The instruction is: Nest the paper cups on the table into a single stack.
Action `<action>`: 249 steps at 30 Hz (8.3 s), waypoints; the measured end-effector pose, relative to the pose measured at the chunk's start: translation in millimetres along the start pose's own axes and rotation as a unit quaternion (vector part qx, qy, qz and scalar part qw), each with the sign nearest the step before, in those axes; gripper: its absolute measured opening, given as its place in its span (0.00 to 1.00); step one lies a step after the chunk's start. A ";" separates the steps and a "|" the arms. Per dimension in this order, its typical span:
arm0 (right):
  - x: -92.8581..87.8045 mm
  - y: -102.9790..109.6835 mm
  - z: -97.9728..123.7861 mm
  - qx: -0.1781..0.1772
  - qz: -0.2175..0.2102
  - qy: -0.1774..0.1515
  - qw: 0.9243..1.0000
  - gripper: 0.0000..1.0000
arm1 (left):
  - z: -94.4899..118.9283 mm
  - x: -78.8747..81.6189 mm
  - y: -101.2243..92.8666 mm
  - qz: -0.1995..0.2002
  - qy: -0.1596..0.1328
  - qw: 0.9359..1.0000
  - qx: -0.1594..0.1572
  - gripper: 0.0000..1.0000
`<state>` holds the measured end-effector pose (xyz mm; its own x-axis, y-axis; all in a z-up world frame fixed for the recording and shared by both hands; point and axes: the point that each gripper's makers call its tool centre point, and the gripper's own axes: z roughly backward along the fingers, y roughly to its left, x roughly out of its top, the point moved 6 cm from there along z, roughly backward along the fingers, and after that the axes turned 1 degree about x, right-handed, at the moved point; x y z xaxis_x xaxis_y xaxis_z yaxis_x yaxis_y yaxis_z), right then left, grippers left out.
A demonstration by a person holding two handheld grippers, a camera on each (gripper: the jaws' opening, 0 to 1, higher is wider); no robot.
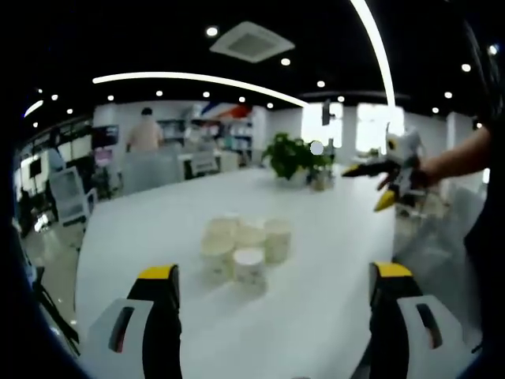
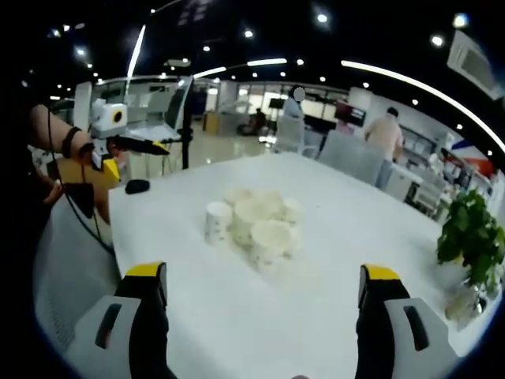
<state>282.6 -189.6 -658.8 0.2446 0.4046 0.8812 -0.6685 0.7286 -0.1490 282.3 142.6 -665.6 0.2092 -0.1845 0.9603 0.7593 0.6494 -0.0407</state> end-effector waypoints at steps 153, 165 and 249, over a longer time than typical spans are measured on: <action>-8.5 -28.9 -179.1 0.099 0.022 0.110 0.989 0.62 | -1.2 -20.2 -12.7 0.042 0.015 0.999 0.021 0.99; -13.4 -23.4 -185.7 0.108 0.034 0.121 0.986 0.52 | -0.5 -21.9 -15.1 0.046 0.013 0.999 0.019 0.99; 19.7 64.3 -105.7 0.184 0.063 0.063 0.979 0.41 | -3.2 -15.4 -11.2 0.039 0.003 0.999 0.002 0.98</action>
<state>318.6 -76.4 -698.4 0.2132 0.5608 0.8000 -0.9013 0.4290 -0.0605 272.5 135.8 -680.8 0.2713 -0.1383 0.9525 0.7379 0.6653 -0.1136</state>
